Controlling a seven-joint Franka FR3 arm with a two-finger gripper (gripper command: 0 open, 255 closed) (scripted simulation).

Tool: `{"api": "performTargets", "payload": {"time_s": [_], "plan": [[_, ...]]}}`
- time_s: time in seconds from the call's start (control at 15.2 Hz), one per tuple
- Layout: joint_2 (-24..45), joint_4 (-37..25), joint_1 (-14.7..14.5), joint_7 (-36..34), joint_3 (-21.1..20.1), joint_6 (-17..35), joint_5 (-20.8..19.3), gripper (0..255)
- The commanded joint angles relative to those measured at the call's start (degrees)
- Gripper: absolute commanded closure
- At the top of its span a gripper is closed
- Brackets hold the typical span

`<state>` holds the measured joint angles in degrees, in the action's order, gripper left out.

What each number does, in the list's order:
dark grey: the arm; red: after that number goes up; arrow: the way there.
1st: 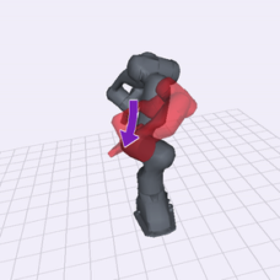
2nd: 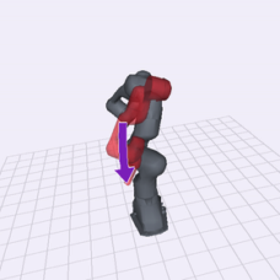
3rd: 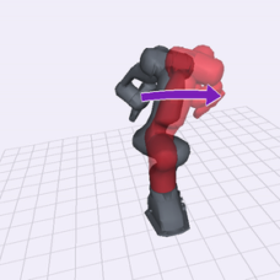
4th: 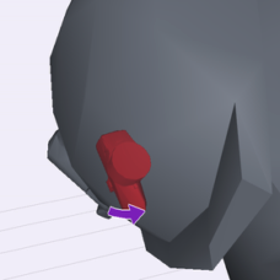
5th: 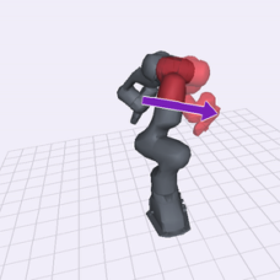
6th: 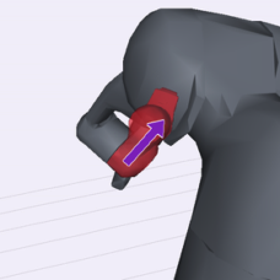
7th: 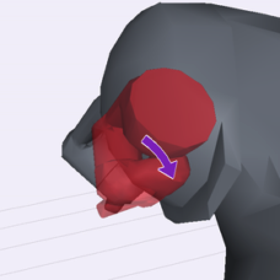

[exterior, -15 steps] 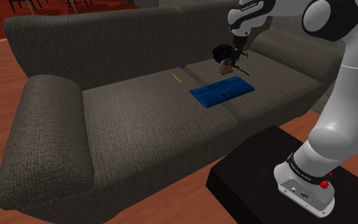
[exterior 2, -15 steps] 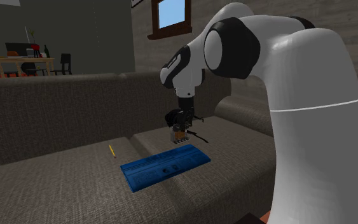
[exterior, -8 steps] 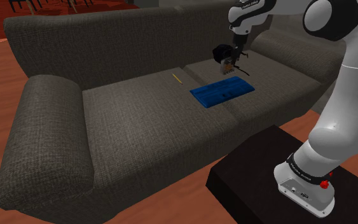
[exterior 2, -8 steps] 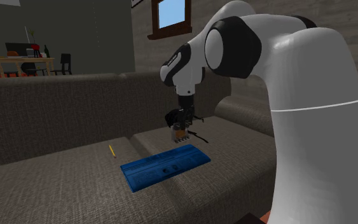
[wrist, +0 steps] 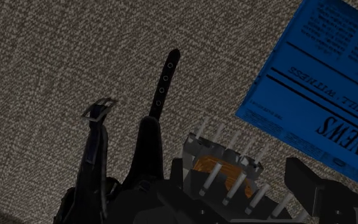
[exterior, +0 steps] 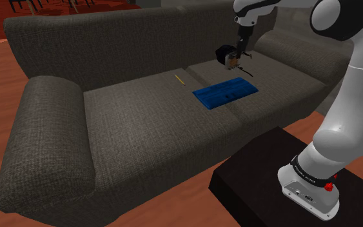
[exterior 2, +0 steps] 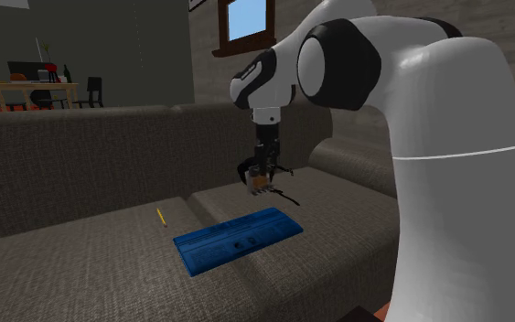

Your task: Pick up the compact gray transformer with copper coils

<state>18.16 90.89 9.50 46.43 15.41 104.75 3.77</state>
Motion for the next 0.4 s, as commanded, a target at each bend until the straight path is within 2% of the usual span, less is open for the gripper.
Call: {"api": "performTargets", "payload": {"time_s": [0.0, 0.33], "plan": [[-0.4, -1.1, 0.0, -0.1, 0.0, -1.4, -0.1, 255], [-0.6, -3.2, 0.0, -0.1, 0.1, -3.7, -0.2, 255]]}}
